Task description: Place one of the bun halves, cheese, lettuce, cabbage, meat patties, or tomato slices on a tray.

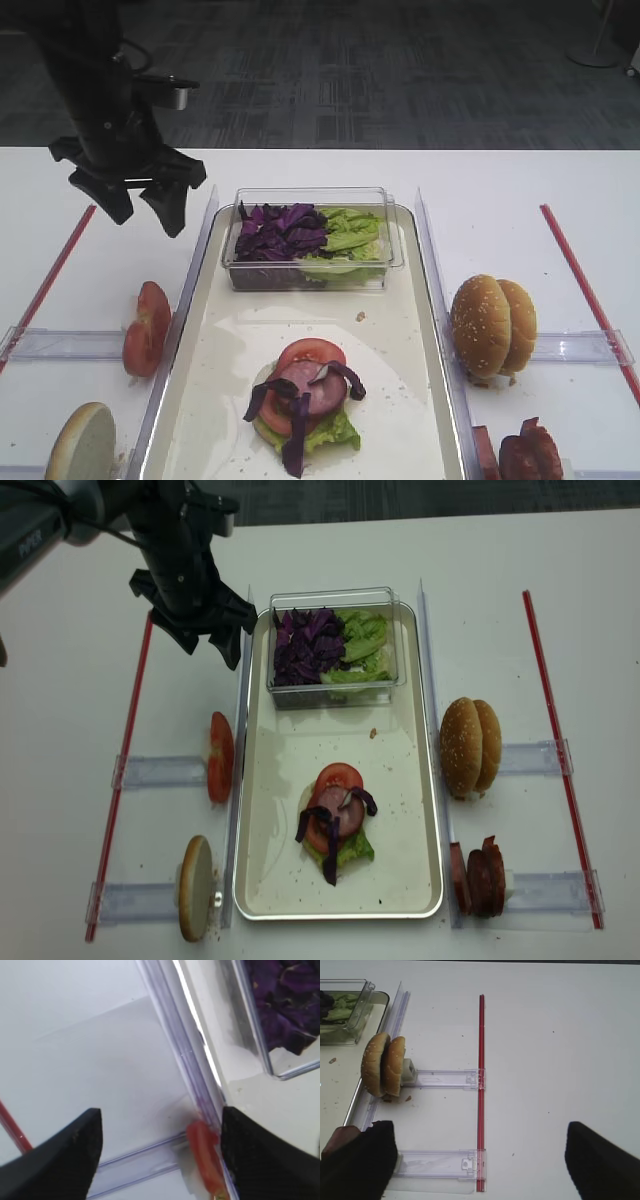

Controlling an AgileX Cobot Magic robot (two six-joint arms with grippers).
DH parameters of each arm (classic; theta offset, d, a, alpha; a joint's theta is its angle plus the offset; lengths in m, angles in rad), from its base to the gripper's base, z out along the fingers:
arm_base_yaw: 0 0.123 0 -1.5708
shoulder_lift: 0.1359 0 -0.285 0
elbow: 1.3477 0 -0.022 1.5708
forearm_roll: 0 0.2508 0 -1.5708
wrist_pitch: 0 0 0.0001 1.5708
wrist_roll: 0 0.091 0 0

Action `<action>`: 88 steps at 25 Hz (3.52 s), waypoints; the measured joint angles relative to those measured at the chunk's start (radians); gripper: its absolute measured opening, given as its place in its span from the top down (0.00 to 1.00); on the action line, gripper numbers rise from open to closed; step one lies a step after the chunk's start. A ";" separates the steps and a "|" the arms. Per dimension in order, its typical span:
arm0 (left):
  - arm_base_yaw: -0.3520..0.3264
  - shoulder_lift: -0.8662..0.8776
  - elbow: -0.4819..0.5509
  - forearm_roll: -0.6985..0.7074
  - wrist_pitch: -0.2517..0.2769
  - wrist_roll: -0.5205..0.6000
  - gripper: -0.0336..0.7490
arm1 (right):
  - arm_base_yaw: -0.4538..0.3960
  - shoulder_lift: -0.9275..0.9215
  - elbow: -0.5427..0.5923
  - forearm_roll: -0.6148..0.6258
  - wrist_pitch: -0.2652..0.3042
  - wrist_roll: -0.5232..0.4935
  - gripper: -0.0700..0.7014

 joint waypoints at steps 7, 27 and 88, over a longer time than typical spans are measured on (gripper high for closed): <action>0.061 0.000 0.000 0.000 0.000 0.000 0.37 | 0.000 0.000 0.000 0.000 0.000 0.000 0.01; 0.175 0.000 0.000 0.000 0.000 -0.023 0.37 | 0.000 0.000 0.000 0.000 0.000 0.002 0.01; 0.175 -0.979 0.672 0.010 0.022 -0.032 0.37 | 0.000 0.000 0.000 0.000 0.000 0.002 0.01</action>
